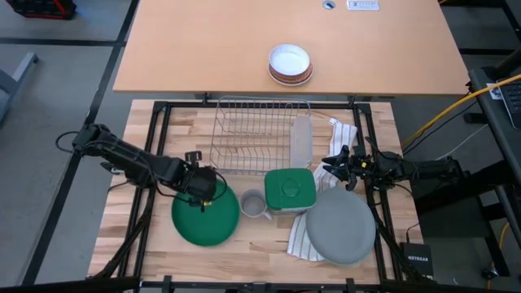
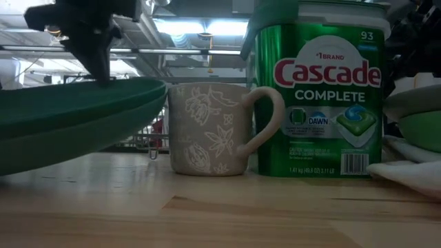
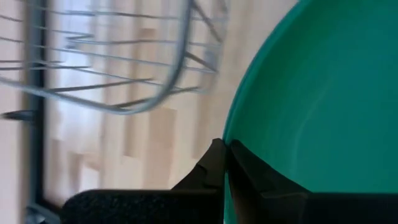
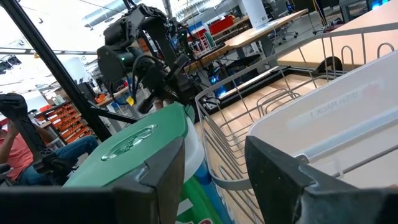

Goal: Sort dishes
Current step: Put the green plate in the dish rack

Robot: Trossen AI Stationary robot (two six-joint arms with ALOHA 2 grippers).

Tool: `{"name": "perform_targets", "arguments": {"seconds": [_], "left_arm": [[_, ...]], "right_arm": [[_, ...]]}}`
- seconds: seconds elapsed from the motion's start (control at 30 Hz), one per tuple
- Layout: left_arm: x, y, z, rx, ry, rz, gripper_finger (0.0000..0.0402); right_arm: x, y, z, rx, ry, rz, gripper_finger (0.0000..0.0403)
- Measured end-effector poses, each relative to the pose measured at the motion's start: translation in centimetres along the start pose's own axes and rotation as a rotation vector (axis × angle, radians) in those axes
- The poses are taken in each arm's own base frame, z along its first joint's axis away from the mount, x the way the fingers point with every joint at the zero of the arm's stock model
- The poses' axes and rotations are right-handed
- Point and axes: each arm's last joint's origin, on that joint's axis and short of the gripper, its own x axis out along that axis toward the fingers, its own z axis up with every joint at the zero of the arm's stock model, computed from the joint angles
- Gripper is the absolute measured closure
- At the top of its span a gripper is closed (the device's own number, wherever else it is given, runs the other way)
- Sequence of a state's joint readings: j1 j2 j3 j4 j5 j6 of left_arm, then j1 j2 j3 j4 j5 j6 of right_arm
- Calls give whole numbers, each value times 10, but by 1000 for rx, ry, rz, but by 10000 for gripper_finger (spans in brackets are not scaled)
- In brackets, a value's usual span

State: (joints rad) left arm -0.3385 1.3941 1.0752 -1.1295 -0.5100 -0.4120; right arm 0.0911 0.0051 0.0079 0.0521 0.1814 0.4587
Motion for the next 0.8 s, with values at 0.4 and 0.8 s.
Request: {"name": "perform_targets", "arguments": {"seconds": [0.4, 0.8], "left_arm": [[-9, -13, -4, -64, -87, 68, 402], [-18, -12, 2, -133, -171, 119, 402]], "right_arm": [[0, 0, 0, 0, 0, 0, 230], [0, 0, 0, 0, 1, -1, 230]]}}
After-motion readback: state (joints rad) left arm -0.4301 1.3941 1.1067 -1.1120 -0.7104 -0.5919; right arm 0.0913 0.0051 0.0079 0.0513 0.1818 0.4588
